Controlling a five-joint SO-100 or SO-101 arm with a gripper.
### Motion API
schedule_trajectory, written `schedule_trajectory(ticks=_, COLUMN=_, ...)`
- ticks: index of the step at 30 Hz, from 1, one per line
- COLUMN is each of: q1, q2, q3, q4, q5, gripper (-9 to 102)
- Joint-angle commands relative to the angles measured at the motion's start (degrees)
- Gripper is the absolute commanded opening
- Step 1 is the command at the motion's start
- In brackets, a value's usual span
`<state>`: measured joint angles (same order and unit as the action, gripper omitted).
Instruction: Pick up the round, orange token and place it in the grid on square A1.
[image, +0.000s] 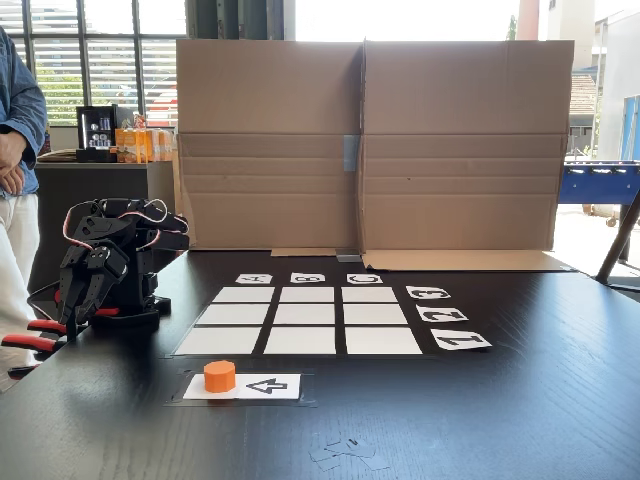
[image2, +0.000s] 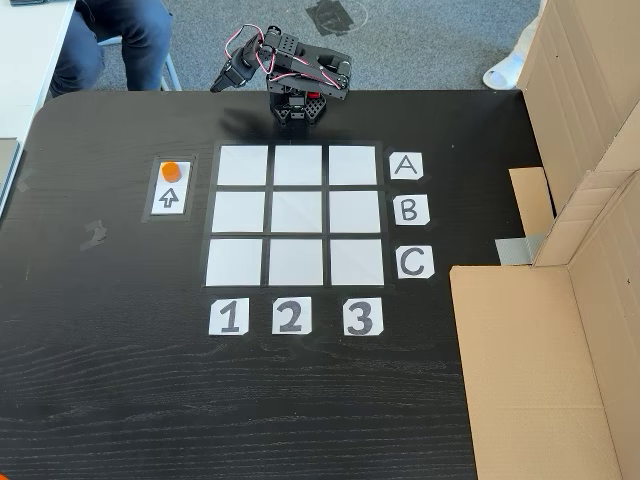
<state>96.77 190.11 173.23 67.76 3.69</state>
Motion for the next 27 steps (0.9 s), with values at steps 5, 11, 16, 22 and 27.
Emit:
schedule_trajectory(ticks=5, q1=-3.52, q2=0.35, q3=-0.35, q4=-0.62, q5=-2.81, gripper=12)
schedule_trajectory(ticks=11, q1=-3.52, q2=0.35, q3=-0.35, q4=-0.62, q5=-2.81, gripper=14)
schedule_trajectory(ticks=16, q1=-3.16, q2=-0.09, q3=-0.79, q4=-0.53, q5=-3.6, gripper=15)
schedule_trajectory(ticks=22, q1=-3.08, q2=-7.03, q3=-6.77, q4=-0.09, q5=-5.27, gripper=17)
schedule_trajectory(ticks=27, q1=-3.52, q2=-18.81, q3=-16.52, q4=0.09, q5=-5.27, gripper=17)
